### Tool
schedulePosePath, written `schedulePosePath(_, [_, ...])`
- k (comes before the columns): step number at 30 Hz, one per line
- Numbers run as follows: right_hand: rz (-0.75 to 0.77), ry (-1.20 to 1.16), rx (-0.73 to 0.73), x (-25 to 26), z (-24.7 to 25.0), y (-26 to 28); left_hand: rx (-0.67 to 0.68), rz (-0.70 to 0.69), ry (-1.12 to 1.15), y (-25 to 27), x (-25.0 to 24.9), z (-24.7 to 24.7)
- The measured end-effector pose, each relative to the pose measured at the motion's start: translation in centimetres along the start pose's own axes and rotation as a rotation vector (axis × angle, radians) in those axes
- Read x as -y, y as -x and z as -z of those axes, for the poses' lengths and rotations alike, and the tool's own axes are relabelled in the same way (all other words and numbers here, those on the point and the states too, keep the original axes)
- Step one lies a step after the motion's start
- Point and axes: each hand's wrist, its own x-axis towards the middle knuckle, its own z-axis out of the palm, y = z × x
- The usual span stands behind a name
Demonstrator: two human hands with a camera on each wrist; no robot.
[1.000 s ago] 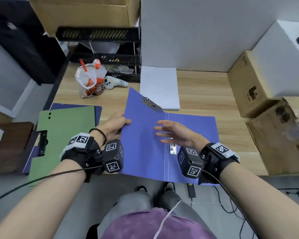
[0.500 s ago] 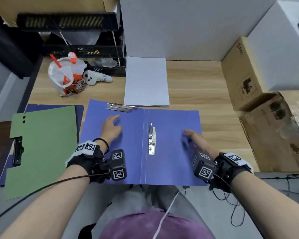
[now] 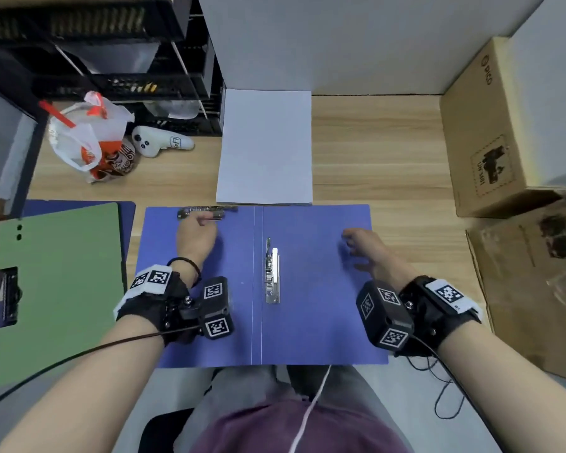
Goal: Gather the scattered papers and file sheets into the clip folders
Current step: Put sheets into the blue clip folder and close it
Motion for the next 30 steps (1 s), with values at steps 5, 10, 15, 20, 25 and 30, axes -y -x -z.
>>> schedulePosePath(5, [0.062, -0.14, 0.121, 3.0, -0.7, -2.5, 0.172, -0.148, 0.111, -1.2, -4.4, -2.6])
schedulePosePath(10, [0.074, -0.142, 0.212, 5.3, -1.9, -4.3, 0.275, -0.181, 0.004, -1.4, -7.0, -6.4])
schedulePosePath(15, [0.087, -0.03, 0.237, 6.2, -3.0, -5.9, 0.35, -0.187, -0.048, -2.1, -9.6, -9.8])
schedulePosePath(20, [0.147, 0.036, 0.275, 5.9, -3.9, -6.8, 0.329, -0.125, -0.202, -2.9, -9.5, -12.1])
schedulePosePath(25, [0.266, 0.14, 0.252, 6.0, -4.1, -6.8, 0.338, -0.04, -0.277, -3.8, -10.9, -12.6])
schedulePosePath(30, [0.395, 0.343, 0.295, 6.7, -4.0, -6.8, 0.393, 0.016, -0.481, -3.8, -13.5, -13.2])
